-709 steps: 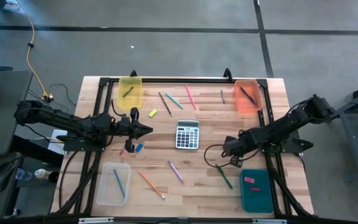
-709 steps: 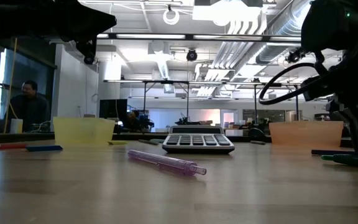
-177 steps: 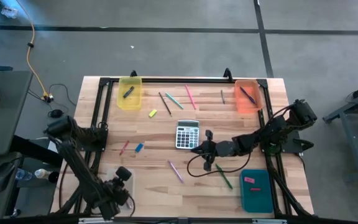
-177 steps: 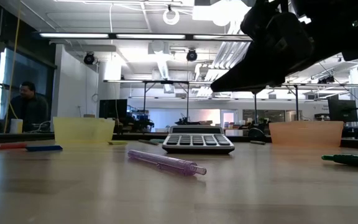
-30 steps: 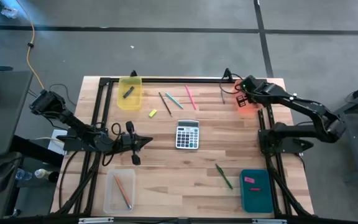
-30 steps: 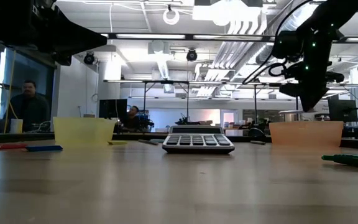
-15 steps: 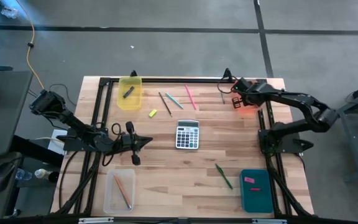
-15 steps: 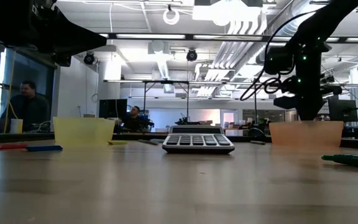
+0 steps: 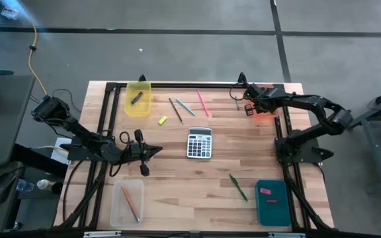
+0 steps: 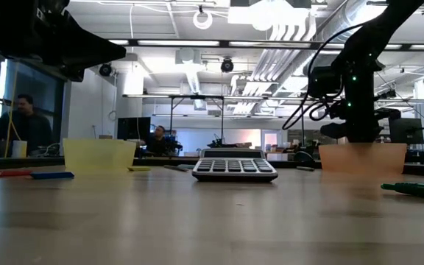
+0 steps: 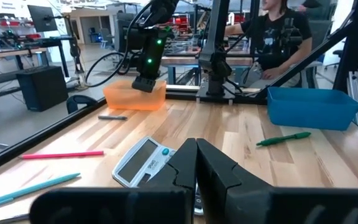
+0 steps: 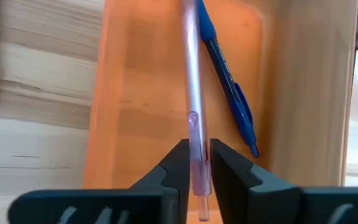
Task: Sort crayons/erasers/pens/pencils in bins
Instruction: Put the pink pen into the orange bin, then put the blue eraser into the blue bin
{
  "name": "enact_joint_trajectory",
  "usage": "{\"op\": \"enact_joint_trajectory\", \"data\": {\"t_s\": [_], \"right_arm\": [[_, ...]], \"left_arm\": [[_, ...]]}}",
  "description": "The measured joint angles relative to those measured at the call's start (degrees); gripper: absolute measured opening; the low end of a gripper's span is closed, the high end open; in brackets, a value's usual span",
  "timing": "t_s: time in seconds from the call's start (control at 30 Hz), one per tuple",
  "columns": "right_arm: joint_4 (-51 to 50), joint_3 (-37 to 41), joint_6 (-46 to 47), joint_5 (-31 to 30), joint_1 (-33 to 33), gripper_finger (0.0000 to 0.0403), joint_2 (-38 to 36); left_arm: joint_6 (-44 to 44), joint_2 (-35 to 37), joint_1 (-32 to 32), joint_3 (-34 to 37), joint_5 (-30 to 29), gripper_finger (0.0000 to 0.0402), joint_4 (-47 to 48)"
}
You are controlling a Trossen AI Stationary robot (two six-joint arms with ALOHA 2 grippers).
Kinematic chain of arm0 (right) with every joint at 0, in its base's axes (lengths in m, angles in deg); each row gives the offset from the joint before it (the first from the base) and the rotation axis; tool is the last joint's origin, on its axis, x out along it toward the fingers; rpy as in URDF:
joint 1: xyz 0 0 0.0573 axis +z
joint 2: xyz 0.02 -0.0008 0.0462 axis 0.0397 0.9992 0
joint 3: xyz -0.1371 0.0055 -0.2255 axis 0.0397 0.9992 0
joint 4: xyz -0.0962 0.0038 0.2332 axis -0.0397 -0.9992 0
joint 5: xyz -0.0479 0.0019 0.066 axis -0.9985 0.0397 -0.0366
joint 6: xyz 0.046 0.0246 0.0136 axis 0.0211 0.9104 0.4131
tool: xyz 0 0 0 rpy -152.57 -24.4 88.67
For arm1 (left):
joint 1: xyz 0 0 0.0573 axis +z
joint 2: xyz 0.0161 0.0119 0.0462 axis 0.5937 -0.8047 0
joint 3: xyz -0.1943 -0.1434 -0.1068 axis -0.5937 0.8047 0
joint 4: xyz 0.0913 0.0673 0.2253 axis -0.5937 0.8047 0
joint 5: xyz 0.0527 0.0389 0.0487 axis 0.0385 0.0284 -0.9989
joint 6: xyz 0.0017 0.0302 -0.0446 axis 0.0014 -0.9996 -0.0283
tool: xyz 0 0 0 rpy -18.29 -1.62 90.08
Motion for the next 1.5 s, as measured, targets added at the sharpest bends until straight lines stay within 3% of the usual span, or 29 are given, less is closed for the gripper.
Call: {"op": "enact_joint_trajectory", "data": {"t_s": [0.27, 0.43, 0.57, 0.7, 0.93, 1.1, 1.3, 1.5], "right_arm": [[-1.35, 0.0, -2.22, -2.03, 0.17, 0.0123, -0.88], [-5.16, -0.02, -3.23, -2.87, 2.54, 0.0132, -5.64], [-6.08, -0.02, -3.26, -4.26, 6.65, 0.0116, -11.56], [-0.16, -0.02, -6.02, -3.44, 12.77, 0.008, -16.73], [25.43, 5.87, -13.17, 5.11, 23.7, 0.0005, -21.03], [39.08, 10.85, -12.76, 9.7, 29.5, 0.0012, -20.46], [40.16, 11.21, -7.56, 2.86, 33.48, 0.0003, -19.83], [43.76, 11.21, -7.29, 2.35, 35.45, 0.0003, -16.74]], "left_arm": [[0.08, 0.0, 0.0, 0.0, 0.06, 0.0001, 0.21], [-0.03, 0.02, 0.19, 0.0, 0.09, 0.0001, 0.37], [-0.01, 0.0, 1.03, 0.0, 0.07, 0.0001, 0.37], [0.12, 0.0, 2.06, 0.0, 0.07, 0.0, 0.37], [0.85, 0.0, 2.69, 0.0, 0.04, 0.0, 1.31], [-0.38, 0.03, 2.69, 0.0, -0.09, 0.0, 1.22], [-2.63, 2.17, 2.69, 0.0, -0.55, 0.0, 1.09], [0.28, 6.1, 3.69, -0.04, -0.5, 0.0, 5.78]]}}
